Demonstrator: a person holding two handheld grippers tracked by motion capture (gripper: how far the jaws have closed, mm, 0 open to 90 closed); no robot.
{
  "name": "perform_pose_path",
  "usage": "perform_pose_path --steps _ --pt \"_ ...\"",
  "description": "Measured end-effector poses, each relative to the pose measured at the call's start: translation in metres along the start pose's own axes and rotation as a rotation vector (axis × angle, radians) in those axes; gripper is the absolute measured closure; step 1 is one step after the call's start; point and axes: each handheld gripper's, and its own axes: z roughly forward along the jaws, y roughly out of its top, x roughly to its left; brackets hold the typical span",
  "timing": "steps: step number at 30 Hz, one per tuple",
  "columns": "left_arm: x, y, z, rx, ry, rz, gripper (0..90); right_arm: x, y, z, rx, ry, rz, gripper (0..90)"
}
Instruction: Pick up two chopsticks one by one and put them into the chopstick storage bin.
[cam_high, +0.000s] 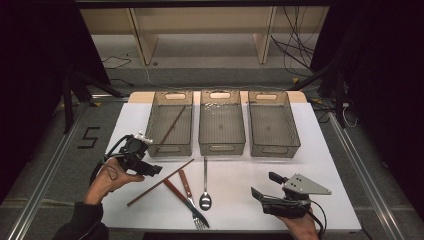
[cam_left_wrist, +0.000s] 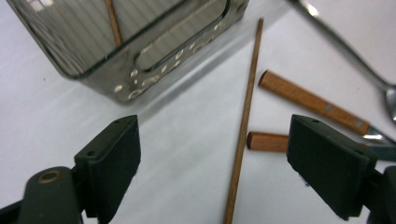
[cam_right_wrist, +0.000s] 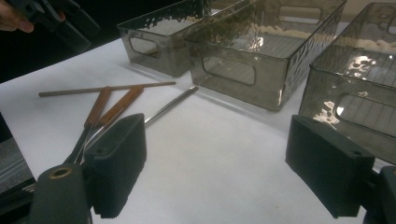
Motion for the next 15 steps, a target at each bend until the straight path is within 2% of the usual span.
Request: perform_pose_path --steps 8,15 --pt "-0.0039 -0.0043 0.0052 0.080 -0.010 0.028 20.0 0.0011 -0.0002 0.0005 0.005 0.003 -0.006 21.0" --pt "-0.0062 -0.0097 0.0098 0.121 -0.021 0.042 24.3 0.0006 -0.0003 0.0004 0.006 0.002 -0.004 21.1"
